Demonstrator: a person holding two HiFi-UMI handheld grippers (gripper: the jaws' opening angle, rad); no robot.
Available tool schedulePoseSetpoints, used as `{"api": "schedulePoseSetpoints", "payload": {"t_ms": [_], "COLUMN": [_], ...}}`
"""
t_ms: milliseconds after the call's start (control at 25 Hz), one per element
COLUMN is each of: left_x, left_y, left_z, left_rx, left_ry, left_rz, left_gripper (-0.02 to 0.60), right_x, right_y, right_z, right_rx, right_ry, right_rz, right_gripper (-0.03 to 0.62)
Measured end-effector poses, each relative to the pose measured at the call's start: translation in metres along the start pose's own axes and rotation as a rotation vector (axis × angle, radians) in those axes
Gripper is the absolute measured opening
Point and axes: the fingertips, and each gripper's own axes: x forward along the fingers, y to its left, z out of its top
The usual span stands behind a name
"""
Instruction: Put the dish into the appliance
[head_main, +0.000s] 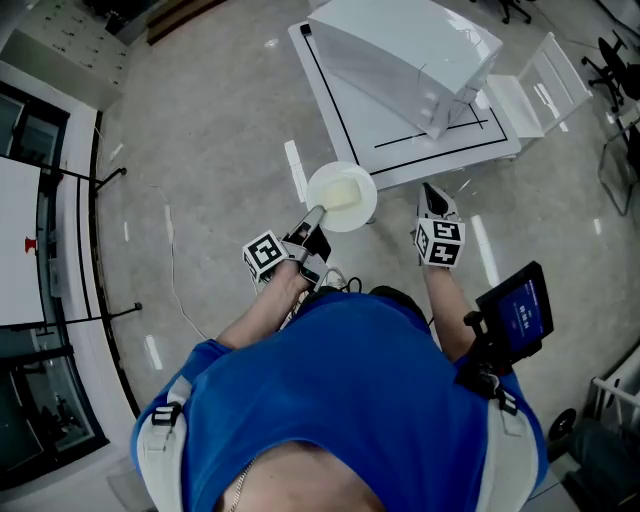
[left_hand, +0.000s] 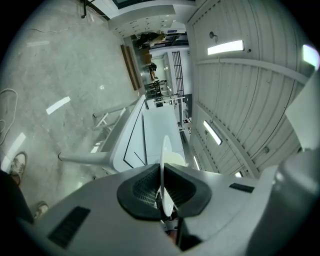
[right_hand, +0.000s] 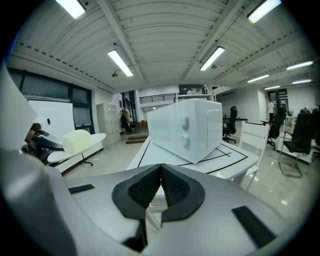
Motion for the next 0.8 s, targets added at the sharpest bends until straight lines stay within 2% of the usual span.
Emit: {"api": "schedulePoseSetpoints", "payload": {"t_ms": [120, 360, 560, 800], "left_x": [0.003, -0.002, 0.004, 0.048], "left_y": [-0.002, 0.016, 0.025, 0.039], "left_z": [0.014, 0.059, 0.071, 0.082], "left_rx": [0.005, 0.015, 0.017, 0.031], "left_ry": [0.038, 0.116, 0.170, 0.211], "left_rz": [0.002, 0.001, 0.016, 0.011], "left_gripper": [0.017, 0.017, 0.017, 0.017], "right_x": [0.005, 0.026, 0.034, 0.073], "right_y": [-0.004, 0.018, 0.023, -0.010], "right_z": [0.006, 0.005, 0.004, -0.010], "right_rx": [0.019, 0.048, 0.068, 0.091], "right_ry": [0.002, -0.004, 0.006, 0.020], "right_rz": [-0.058, -0.159, -0.205, -0.250], "right_gripper": [0.002, 0.002, 0.002, 0.002]}}
